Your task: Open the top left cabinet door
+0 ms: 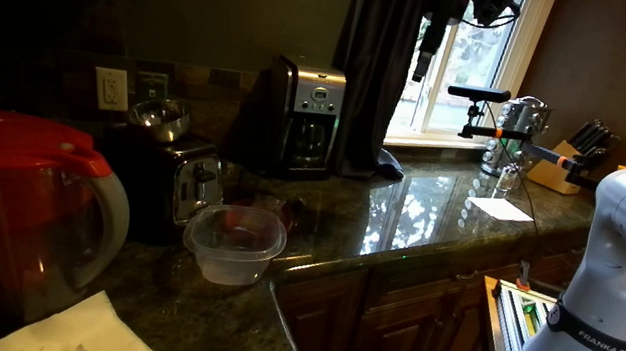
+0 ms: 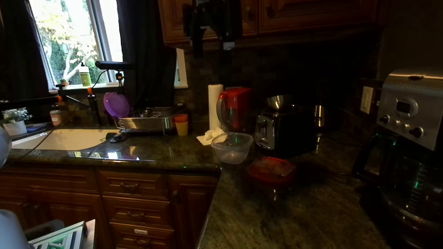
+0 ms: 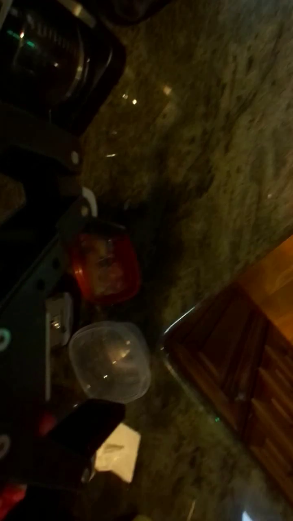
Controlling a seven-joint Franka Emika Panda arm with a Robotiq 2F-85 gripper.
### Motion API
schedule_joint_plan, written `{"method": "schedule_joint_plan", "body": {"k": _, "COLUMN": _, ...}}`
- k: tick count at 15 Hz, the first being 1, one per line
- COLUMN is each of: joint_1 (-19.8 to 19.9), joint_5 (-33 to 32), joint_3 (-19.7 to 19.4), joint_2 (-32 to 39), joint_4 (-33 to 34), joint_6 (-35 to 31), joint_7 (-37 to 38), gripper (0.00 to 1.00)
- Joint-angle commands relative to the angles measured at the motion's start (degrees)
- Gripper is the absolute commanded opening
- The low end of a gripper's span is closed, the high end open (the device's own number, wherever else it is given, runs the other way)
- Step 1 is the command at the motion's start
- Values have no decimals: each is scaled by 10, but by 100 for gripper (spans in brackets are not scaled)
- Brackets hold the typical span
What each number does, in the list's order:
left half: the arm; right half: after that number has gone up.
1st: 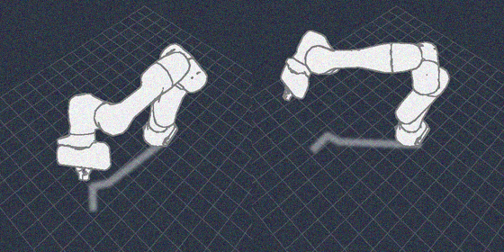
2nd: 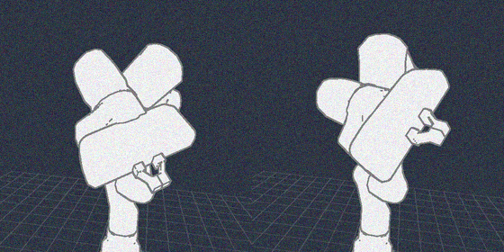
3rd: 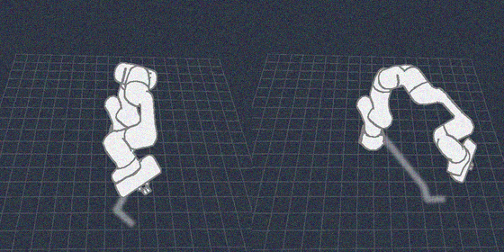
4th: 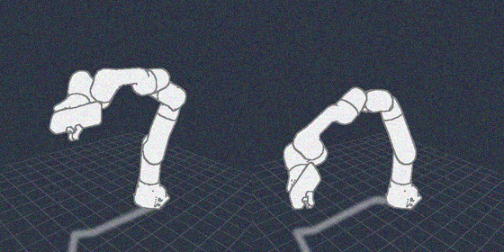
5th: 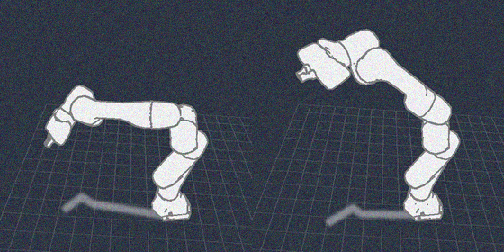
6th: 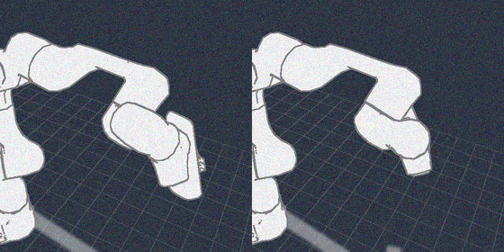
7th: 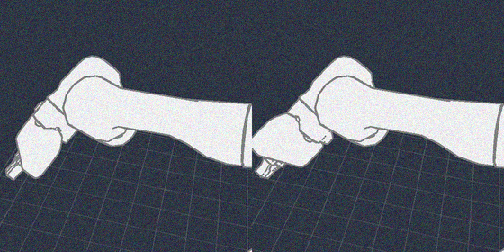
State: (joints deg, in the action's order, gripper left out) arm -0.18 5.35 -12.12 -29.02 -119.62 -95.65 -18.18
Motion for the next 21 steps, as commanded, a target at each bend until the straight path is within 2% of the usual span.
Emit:
{"method": "schedule_joint_plan", "body": {"k": 1, "joint_1": -18, "joint_5": 127, "joint_3": -1, "joint_2": 103, "joint_4": 119, "joint_6": -3, "joint_7": 37, "gripper": 100}}
{"method": "schedule_joint_plan", "body": {"k": 3, "joint_1": -23, "joint_5": 204, "joint_3": 1, "joint_2": 138, "joint_4": 161, "joint_6": 3, "joint_7": 42, "gripper": 100}}
{"method": "schedule_joint_plan", "body": {"k": 4, "joint_1": -28, "joint_5": 231, "joint_3": 0, "joint_2": 147, "joint_4": 176, "joint_6": 11, "joint_7": 3, "gripper": 100}}
{"method": "schedule_joint_plan", "body": {"k": 5, "joint_1": -6, "joint_5": 186, "joint_3": 15, "joint_2": 116, "joint_4": 133, "joint_6": -7, "joint_7": 20, "gripper": 100}}
{"method": "schedule_joint_plan", "body": {"k": 8, "joint_1": -11, "joint_5": 220, "joint_3": 18, "joint_2": 144, "joint_4": 166, "joint_6": -6, "joint_7": 9, "gripper": 100}}
{"method": "schedule_joint_plan", "body": {"k": 11, "joint_1": -5, "joint_5": 251, "joint_3": 39, "joint_2": 153, "joint_4": 160, "joint_6": -66, "joint_7": 125, "gripper": 100}}
{"method": "schedule_joint_plan", "body": {"k": 16, "joint_1": -9, "joint_5": 326, "joint_3": 64, "joint_2": 255, "joint_4": 262, "joint_6": -97, "joint_7": 269, "gripper": 100}}
{"method": "schedule_joint_plan", "body": {"k": 19, "joint_1": -6, "joint_5": 333, "joint_3": 81, "joint_2": 312, "joint_4": 320, "joint_6": -139, "joint_7": 365, "gripper": 100}}
{"method": "schedule_joint_plan", "body": {"k": 20, "joint_1": -3, "joint_5": 322, "joint_3": 81, "joint_2": 267, "joint_4": 268, "joint_6": -129, "joint_7": 308, "gripper": 100}}
{"method": "schedule_joint_plan", "body": {"k": 21, "joint_1": -3, "joint_5": 321, "joint_3": 84, "joint_2": 280, "joint_4": 281, "joint_6": -132, "joint_7": 315, "gripper": 100}}
